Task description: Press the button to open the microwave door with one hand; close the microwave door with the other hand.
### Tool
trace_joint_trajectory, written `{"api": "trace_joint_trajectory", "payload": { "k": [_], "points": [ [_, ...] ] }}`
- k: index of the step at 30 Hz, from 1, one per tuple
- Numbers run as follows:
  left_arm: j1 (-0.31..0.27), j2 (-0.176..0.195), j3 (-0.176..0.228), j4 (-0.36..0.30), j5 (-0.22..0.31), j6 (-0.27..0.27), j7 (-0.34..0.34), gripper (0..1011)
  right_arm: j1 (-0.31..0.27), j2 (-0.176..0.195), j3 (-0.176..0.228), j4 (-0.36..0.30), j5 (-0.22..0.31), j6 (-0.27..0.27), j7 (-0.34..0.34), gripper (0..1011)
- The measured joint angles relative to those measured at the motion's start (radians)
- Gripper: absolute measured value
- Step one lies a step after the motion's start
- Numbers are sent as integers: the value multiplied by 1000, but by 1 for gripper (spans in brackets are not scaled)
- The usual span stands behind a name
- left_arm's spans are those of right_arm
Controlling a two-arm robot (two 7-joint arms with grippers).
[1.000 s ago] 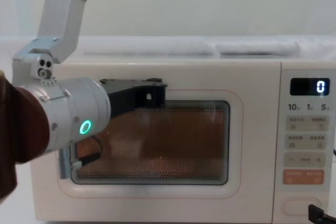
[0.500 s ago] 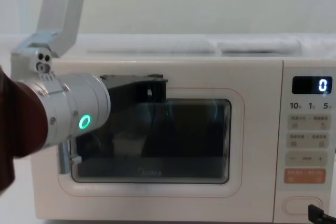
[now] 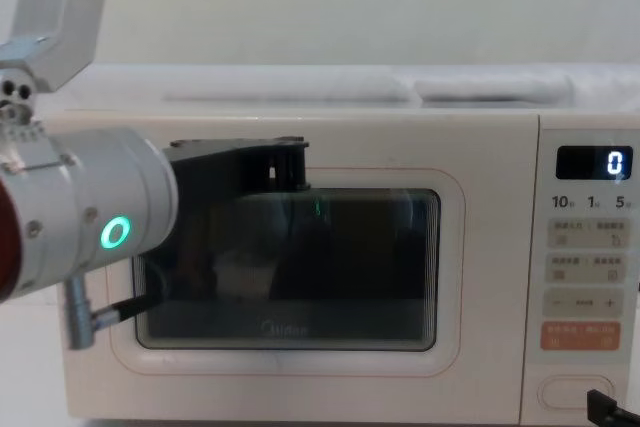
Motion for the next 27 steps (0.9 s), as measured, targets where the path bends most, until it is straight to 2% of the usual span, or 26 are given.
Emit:
{"api": "trace_joint_trajectory", "payload": {
  "k": [5,6,8,10,11,12,13,16,19,20,25,27],
  "points": [
    [43,23,-11,-39,-18,-8,-4,97,0,0,0,0,0,0,0,1001],
    [56,29,-15,-47,-22,-18,-4,147,0,0,0,0,0,0,0,1001],
    [71,37,-18,-56,-23,-27,-4,178,0,0,0,0,0,0,0,1001],
    [85,45,-21,-63,-23,-36,-1,257,0,0,0,0,0,0,0,1001],
    [92,48,-22,-66,-21,-41,1,257,0,0,0,0,0,0,0,1001],
    [107,56,-26,-72,-16,-50,8,335,0,0,0,0,0,0,0,1001],
    [121,63,-30,-76,-10,-59,14,335,0,0,0,0,0,0,0,1001],
    [150,75,-47,-78,-2,-73,24,457,0,0,0,0,0,0,0,1001],
    [177,81,-68,-74,-1,-86,30,515,0,0,0,0,0,0,0,1001],
    [183,83,-73,-71,-2,-89,31,572,0,0,0,0,0,0,0,1001],
    [216,91,-104,-53,-7,-102,36,717,0,0,0,0,0,0,0,1001],
    [230,92,-119,-45,-11,-107,39,817,0,0,0,0,0,0,0,1001]
  ]
}}
